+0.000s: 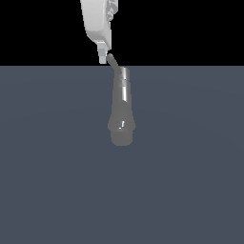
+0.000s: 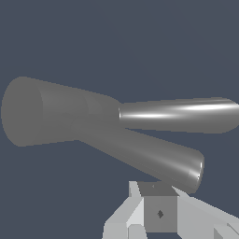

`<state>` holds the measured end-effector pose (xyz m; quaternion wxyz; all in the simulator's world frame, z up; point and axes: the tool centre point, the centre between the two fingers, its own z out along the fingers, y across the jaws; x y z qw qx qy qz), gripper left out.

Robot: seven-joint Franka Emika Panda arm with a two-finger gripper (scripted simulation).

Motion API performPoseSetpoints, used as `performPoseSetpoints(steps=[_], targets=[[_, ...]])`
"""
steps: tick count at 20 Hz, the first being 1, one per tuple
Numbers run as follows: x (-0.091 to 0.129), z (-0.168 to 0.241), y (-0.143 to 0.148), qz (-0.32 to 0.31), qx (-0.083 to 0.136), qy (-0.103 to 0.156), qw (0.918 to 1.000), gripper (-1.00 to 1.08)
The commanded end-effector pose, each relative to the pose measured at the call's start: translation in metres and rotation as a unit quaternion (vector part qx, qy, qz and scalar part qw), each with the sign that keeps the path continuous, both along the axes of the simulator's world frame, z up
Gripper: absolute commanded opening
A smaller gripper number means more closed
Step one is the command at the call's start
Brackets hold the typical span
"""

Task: Turn on the faucet by rotating a designated handle.

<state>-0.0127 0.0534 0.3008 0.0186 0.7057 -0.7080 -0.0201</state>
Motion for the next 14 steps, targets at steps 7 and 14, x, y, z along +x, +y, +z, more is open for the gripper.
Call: performPoseSetpoints(steps=[7,14], targets=[[-0.003,0.0,-0.053,-0.003,-0.001,0.002,1.0,-1.0],[-0.006,0.001,-0.094,-0.005,-0.001,0.003,1.0,-1.0]])
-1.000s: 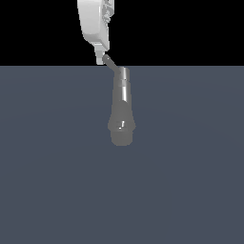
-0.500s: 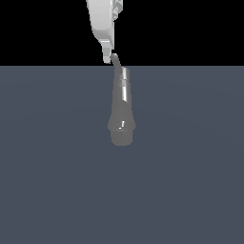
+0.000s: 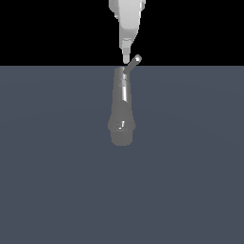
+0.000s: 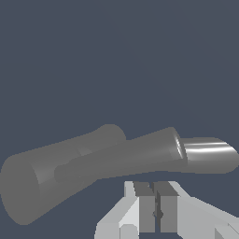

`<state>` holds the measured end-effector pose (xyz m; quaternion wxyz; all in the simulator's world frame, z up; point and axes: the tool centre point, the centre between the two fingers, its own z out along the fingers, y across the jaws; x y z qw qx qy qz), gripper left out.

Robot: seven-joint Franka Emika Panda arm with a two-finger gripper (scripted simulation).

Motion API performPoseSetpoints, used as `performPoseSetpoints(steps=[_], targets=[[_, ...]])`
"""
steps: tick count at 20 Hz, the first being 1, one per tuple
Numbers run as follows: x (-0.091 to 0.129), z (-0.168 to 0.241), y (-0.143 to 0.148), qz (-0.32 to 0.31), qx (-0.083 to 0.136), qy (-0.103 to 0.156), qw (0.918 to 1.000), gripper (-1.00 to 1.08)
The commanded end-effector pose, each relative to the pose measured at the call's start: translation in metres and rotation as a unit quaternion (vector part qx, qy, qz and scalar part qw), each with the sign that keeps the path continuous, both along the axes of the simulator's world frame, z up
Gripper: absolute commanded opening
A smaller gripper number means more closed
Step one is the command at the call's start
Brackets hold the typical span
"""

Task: Turn on the faucet by rotating a designated handle.

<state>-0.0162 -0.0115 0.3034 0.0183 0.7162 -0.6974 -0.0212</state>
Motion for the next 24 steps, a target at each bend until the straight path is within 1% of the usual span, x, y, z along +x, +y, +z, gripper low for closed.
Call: performPoseSetpoints(steps=[1,18,23,24], targets=[[0.0,0.0,0.0,0.0,0.0,0.001,1.0,-1.0],[0.042,-0.023,-0.072,-0.015,-0.002,0.002,0.9999,-1.0],[0.053,-0.029,-0.092,-0.019,-0.003,0.003,0.9998,-1.0],[0.053,-0.029,-0.092,-0.019,-0.003,0.003,0.9998,-1.0]])
